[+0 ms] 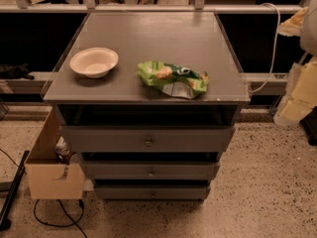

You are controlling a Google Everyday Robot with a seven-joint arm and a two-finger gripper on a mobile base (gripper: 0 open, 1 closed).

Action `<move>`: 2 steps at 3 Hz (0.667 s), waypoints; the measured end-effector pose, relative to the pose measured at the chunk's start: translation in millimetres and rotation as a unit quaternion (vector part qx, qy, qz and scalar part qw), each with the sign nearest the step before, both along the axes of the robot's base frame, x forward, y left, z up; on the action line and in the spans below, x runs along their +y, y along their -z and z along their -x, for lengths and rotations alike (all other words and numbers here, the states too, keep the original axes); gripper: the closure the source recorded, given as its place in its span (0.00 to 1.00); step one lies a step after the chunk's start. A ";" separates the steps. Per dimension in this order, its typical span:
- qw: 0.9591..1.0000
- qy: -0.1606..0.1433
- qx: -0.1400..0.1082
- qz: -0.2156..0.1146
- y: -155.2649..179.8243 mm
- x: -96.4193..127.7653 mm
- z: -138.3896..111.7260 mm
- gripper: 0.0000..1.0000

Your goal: Open middle drawer

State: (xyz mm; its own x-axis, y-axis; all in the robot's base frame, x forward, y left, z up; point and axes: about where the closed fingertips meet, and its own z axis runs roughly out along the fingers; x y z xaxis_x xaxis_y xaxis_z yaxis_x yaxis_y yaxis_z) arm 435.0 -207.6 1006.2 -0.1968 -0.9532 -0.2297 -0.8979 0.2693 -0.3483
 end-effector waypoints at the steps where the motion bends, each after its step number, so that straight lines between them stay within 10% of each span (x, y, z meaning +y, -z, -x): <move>1: 1.000 0.000 -0.002 0.000 -0.6 -0.4 1.4 0.00; 2: 1.000 0.003 -0.020 -0.019 6.0 -5.4 20.1 0.00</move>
Offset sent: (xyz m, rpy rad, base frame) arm -0.0585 -0.0202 -0.0285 0.1252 -0.0944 -0.0228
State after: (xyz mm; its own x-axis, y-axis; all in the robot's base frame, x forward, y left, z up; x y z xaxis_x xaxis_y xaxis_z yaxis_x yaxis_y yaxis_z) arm 414.9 -213.0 1000.2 -0.1930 -0.9421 -0.2742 -0.8819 0.2890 -0.3724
